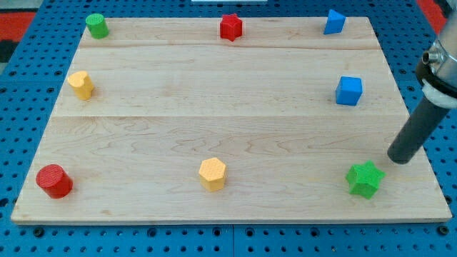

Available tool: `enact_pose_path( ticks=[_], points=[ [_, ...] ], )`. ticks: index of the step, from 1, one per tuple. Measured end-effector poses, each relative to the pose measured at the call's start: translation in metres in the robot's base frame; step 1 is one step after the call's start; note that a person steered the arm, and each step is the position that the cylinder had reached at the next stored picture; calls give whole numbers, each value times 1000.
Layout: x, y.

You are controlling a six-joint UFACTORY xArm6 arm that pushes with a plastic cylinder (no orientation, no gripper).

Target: Move the green star towards the top left

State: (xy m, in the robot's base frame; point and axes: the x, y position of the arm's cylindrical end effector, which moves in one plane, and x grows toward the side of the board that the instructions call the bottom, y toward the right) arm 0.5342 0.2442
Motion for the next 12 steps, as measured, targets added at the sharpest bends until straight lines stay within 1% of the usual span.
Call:
enact_pose_path(
  ticks=[2,3,5,7,8,9,10,11,12],
  points=[
    [37,-4],
    [42,-35],
    [43,-62],
    [38,-125],
    [18,-152],
    [-4,-145],
    [2,-139],
    [22,-136],
    [24,-112]
  ],
)
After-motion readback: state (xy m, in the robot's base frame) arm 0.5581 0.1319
